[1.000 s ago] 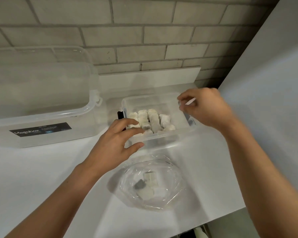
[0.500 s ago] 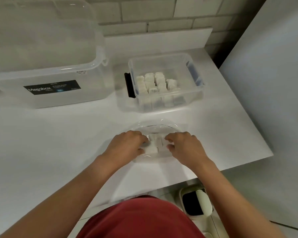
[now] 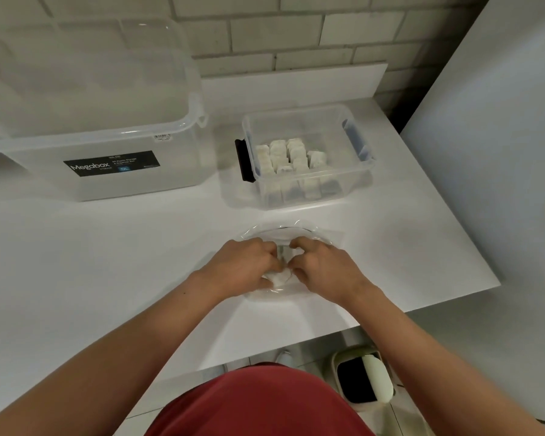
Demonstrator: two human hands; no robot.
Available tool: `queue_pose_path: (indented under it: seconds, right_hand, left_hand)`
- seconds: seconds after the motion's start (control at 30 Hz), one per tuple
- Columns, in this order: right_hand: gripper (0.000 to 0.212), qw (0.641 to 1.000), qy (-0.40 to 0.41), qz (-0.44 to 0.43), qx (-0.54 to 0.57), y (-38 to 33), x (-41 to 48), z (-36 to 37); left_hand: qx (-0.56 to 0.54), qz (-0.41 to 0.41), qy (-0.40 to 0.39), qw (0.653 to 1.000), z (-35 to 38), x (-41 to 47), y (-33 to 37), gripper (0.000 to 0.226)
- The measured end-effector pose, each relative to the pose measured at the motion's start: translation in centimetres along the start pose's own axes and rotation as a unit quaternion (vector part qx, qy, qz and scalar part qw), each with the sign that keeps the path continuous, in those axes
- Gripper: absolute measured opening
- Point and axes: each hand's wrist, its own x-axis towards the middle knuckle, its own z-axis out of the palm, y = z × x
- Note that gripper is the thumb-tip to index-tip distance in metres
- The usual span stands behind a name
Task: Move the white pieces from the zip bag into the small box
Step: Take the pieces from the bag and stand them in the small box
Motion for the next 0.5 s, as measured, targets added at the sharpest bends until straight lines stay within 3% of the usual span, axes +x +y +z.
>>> queue_pose_path:
  seconds: [0.17,0.33,0.43,0.5]
  right_hand:
    - [0.03,1.0,0.019,-0.001,-0.011,-0.1,0.1,0.8]
    - [0.018,0.998,0.058,0.012,-0.028,0.1,0.5,1.4]
    - [0.018,0.997,0.067,0.016,0.018,0.3,0.3,0.1]
    - [0.014,0.993,0.083,0.039,0.071,0.6,-0.1,-1.4]
  left_hand:
    - [0.029,-0.002,0.043,0.999,0.8,0.0,0.1,0.03]
    - [0.023,0.015,0.162,0.986,2.2,-0.3,-0.5,0.032]
    - [-0.102,-0.019,0.198,0.975,1.8,-0.9,-0.7,0.032]
    - [-0.26,-0.062,0.2,0.943,1.1,-1.2,-0.6,0.02]
